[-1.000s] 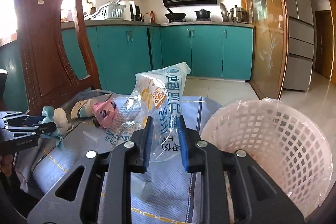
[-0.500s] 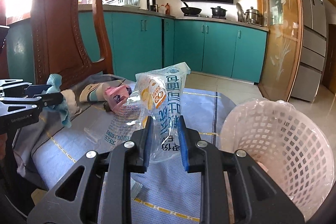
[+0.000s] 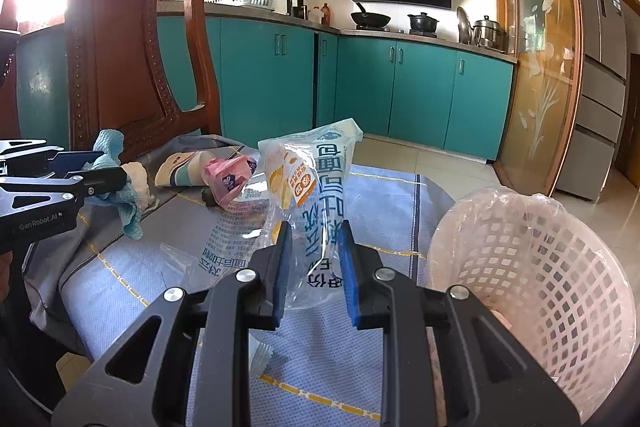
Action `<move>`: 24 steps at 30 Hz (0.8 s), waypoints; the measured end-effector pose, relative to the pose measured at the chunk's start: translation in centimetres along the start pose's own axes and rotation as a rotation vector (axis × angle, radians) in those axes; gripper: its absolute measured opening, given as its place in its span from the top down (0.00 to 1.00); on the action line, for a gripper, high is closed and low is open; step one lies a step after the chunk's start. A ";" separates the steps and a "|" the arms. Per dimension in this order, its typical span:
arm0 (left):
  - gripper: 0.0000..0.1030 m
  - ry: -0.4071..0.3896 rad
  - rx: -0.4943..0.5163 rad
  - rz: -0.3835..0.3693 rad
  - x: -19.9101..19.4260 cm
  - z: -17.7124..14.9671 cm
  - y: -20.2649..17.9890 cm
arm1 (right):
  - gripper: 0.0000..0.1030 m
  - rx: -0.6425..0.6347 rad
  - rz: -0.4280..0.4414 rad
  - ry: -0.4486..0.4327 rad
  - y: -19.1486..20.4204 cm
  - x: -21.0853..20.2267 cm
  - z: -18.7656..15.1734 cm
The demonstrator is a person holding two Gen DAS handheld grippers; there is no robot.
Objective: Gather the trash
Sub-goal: 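Lift the blue cloth and snack bag and carry both toward the white basket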
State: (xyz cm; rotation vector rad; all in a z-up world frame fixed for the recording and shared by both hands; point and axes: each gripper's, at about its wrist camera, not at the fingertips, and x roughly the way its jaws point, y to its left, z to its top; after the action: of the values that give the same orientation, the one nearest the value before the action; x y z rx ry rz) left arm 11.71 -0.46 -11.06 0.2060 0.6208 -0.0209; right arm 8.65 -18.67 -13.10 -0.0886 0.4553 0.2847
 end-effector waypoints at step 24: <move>0.66 0.002 -0.019 -0.020 -0.6 0.0 0.2 | 0.77 -0.033 0.022 0.031 1.2 0.5 -0.3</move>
State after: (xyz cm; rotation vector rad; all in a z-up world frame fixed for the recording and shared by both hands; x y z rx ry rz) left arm 11.21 -0.26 -10.69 0.1814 0.6246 -0.0345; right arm 8.58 -17.43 -13.62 -0.1206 0.4831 0.3125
